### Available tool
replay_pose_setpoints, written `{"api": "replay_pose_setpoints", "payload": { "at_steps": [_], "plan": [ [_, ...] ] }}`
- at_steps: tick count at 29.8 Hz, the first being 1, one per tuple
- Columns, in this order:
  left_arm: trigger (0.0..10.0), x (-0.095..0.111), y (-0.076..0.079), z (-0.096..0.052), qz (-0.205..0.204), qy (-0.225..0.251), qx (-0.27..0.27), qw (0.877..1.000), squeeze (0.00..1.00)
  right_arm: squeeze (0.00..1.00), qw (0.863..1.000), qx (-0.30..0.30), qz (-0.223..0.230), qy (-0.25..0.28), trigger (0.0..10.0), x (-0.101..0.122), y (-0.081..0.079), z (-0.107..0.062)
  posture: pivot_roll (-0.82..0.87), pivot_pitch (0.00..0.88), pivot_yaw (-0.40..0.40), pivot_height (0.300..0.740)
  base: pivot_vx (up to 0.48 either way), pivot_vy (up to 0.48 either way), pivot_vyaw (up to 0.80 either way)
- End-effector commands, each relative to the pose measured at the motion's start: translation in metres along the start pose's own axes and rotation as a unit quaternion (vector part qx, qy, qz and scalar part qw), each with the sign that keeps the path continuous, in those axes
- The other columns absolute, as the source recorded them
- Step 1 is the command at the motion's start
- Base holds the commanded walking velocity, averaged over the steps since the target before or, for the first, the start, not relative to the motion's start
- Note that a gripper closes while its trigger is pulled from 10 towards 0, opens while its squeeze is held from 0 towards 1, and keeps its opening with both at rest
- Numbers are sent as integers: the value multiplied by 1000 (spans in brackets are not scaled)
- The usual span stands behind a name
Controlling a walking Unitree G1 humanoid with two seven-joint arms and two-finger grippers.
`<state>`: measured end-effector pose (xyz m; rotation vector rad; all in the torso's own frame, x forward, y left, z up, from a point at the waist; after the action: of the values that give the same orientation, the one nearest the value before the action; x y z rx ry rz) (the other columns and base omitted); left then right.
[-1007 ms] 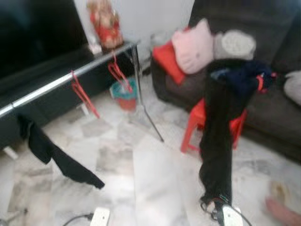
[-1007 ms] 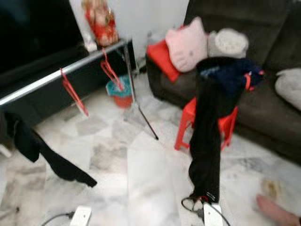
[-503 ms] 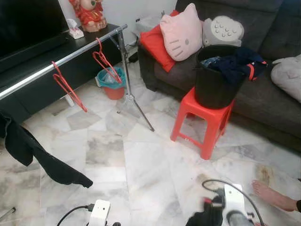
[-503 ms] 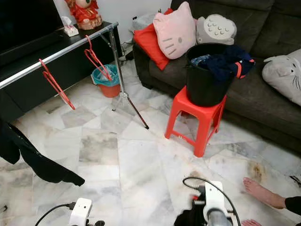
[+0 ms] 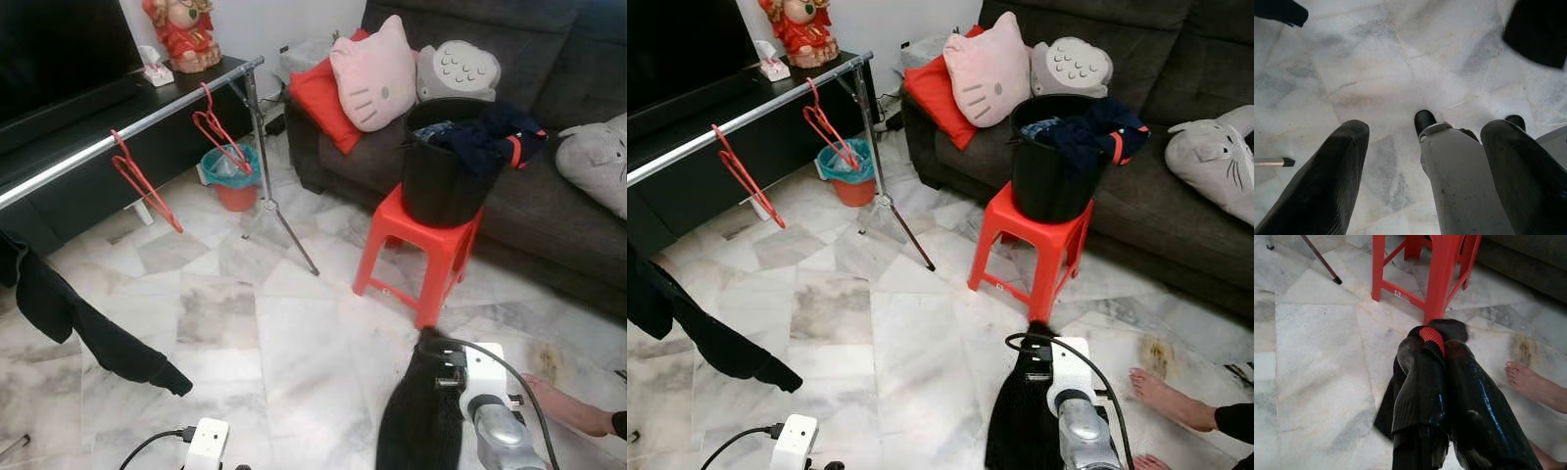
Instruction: Hang hanger
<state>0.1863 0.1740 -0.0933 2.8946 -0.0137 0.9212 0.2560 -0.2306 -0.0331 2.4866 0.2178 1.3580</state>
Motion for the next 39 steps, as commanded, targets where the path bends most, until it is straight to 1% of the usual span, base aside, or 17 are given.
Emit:
{"api": "replay_pose_setpoints", "payload": {
  "at_steps": [1,6,11,12,13,14,15,21,25,27,30,31,35,36,37,38,39],
  "plan": [
    [10000,-5,-3,-1,-1,-12,3,1000,0,0,1000,3,1,10,10000,3,-2,0,-56,24,58,740,0,0,0],
    [10000,-4,-3,-1,1,-11,-3,1000,0,0,1000,-4,6,13,10000,6,4,2,-58,20,60,740,0,0,0],
    [10000,-2,-1,-1,18,-6,-17,1000,0,0,999,-10,14,37,10000,20,10,6,-60,14,64,740,0,0,0],
    [10000,-2,-2,-1,51,-12,-11,999,0,0,999,-11,10,43,10000,24,12,7,-62,13,65,740,0,0,0],
    [10000,-2,-2,-1,51,-12,-11,999,0,0,999,-11,10,43,10000,24,12,7,-62,13,65,740,0,0,0],
    [10000,0,-2,-1,67,-5,-12,998,0,0,998,-13,9,55,10000,31,14,8,-60,8,65,740,0,0,0],
    [10000,1,-2,-1,69,2,-7,998,0,0,997,-17,17,69,10000,38,17,10,-49,9,63,740,0,0,0],
    [10000,4,-2,-1,49,24,1,999,0,0,994,-18,36,98,10000,59,20,14,-45,3,57,740,0,0,0],
    [10000,8,4,-1,53,42,-34,997,0,0,989,-8,72,125,10000,83,18,17,-38,0,53,740,0,0,0],
    [10000,9,5,-1,53,44,-37,997,0,0,989,-6,74,128,10000,85,17,18,-38,0,53,740,0,0,0],
    [10000,13,8,-2,33,68,-58,995,0,0,985,8,88,147,10000,105,14,19,-42,2,54,740,0,0,0],
    [10000,14,10,-2,23,75,-68,995,0,0,984,14,94,151,10000,110,13,19,-40,5,51,740,0,0,0],
    [10000,17,18,-3,23,83,-118,989,0,0,977,51,91,185,10000,129,5,15,-40,14,49,740,0,0,0],
    [10000,79,23,-2,29,161,-160,973,0,0,975,65,85,193,10000,133,2,14,-40,14,49,740,0,0,0],
    [10000,124,29,-8,37,218,-194,956,0,0,974,74,81,197,10000,135,0,12,-40,14,49,740,0,0,0],
    [10000,173,37,-21,51,280,-238,929,0,0,970,94,80,208,10000,140,-4,9,-41,19,49,740,0,0,0],
    [10000,178,38,-24,62,289,-246,923,0,0,966,122,73,215,10000,143,-10,5,-41,20,49,740,0,0,0]
  ]
}}
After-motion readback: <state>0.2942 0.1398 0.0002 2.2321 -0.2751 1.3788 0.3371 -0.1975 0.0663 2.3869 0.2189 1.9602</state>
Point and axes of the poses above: a point about 5 cm out from each wrist's last joint towards the gripper, its own z axis pointing out of the wrist towards the gripper, its own x axis along the axis of the wrist's last joint, y = z × x, the point moved 1 cm from there along z, pointing out of the wrist towards the gripper, and after that the axes turned 9 degrees about -z, right-handed, at the moved point
